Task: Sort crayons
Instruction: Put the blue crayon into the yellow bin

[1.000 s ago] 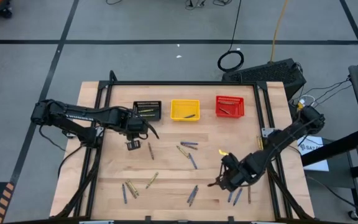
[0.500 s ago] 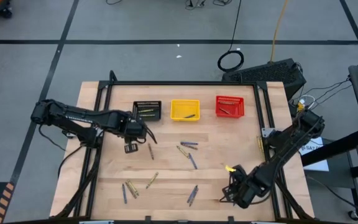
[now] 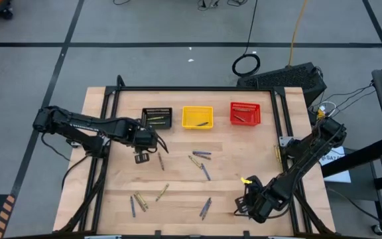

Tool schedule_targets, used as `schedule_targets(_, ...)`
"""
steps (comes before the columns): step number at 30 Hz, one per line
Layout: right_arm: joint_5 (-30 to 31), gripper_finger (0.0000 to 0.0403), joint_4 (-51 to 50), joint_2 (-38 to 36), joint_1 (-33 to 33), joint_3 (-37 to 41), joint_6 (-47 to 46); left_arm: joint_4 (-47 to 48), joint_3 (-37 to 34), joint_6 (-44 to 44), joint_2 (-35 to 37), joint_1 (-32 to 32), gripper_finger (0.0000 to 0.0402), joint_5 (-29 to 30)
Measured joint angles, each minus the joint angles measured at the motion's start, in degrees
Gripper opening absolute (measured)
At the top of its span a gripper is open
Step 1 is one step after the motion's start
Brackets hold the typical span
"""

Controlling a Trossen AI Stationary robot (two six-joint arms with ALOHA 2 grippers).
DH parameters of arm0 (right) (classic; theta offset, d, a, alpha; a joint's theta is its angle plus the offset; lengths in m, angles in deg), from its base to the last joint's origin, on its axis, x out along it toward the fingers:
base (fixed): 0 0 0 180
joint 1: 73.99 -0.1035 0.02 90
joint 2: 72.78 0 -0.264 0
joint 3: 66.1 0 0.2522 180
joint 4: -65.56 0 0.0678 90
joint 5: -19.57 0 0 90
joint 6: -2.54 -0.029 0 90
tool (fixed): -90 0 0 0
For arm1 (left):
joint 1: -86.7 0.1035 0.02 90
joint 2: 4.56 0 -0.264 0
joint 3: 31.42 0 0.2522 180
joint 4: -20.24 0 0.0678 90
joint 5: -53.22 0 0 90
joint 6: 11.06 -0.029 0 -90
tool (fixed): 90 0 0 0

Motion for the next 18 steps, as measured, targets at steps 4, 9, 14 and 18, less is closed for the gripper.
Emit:
schedule_targets(4,-0.7,0.0091,0.6,2.2,-0.1,0.0,-3.6,0.0,0.0,0.7,0.0,-0.1,0.0068,0.0)
schedule_targets(9,-2.0,0.0091,1.9,5.4,-0.4,0.0,-7.0,0.1,0.0,0.2,0.0,-0.2,0.0068,0.0)
schedule_targets(14,-1.8,0.0091,1.9,5.7,-0.4,0.0,-8.3,0.1,0.0,0.2,0.0,-0.2,0.0068,0.5)
schedule_targets(18,-1.9,0.0091,1.9,5.9,-0.4,0.0,-8.9,0.1,0.0,0.2,0.0,-0.2,0.0068,0.7)
